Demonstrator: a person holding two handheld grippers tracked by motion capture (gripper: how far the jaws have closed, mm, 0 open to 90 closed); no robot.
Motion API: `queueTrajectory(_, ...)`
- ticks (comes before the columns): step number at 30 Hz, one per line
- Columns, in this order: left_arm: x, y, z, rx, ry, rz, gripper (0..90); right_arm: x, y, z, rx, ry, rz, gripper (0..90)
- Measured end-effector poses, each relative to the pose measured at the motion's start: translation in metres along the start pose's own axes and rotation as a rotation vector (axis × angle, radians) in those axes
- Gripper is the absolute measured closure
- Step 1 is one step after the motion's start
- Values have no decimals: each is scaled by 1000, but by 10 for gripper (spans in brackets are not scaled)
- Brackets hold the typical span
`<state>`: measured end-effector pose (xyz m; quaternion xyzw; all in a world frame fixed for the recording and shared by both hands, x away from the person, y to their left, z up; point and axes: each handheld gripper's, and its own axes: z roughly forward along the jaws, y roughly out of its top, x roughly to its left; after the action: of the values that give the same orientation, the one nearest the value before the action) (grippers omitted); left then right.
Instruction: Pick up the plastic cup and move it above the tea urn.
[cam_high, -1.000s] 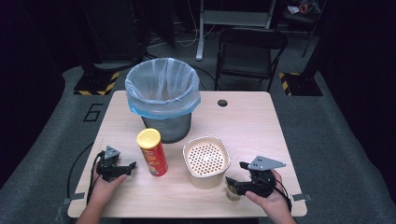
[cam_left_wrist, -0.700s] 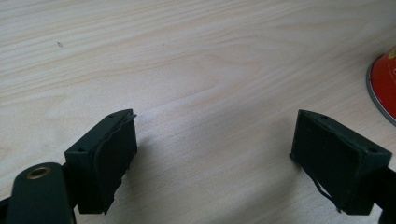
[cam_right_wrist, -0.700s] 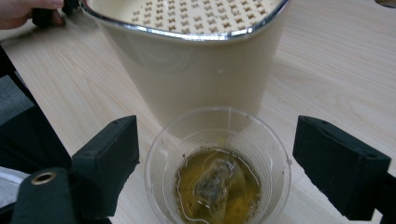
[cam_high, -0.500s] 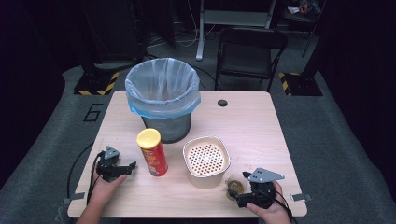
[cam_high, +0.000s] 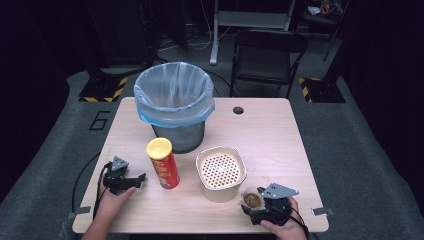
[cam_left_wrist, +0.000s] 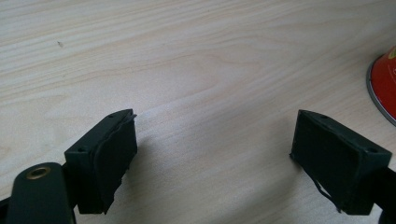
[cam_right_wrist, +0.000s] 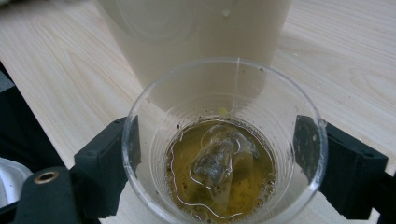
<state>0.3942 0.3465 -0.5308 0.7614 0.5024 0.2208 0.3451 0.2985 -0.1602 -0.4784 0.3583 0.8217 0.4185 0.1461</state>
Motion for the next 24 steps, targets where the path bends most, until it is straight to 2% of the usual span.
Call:
queueTrajectory(3, 0, 0, 0, 0, 0, 0, 137, 0, -2, 2, 6, 2, 10, 164)
queueTrajectory(10, 0, 0, 0, 0, 0, 0, 137, 0, -5, 6, 7, -14, -10, 227)
queueTrajectory(13, 0, 0, 0, 0, 0, 0, 137, -1, -5, 7, -1, -2, -17, 261)
queueTrajectory(20, 0, 0, 0, 0, 0, 0, 137, 1, -5, 7, -10, -14, -34, 280)
queueTrajectory(24, 0, 0, 0, 0, 0, 0, 137, 1, -5, 7, -12, -8, -59, 310)
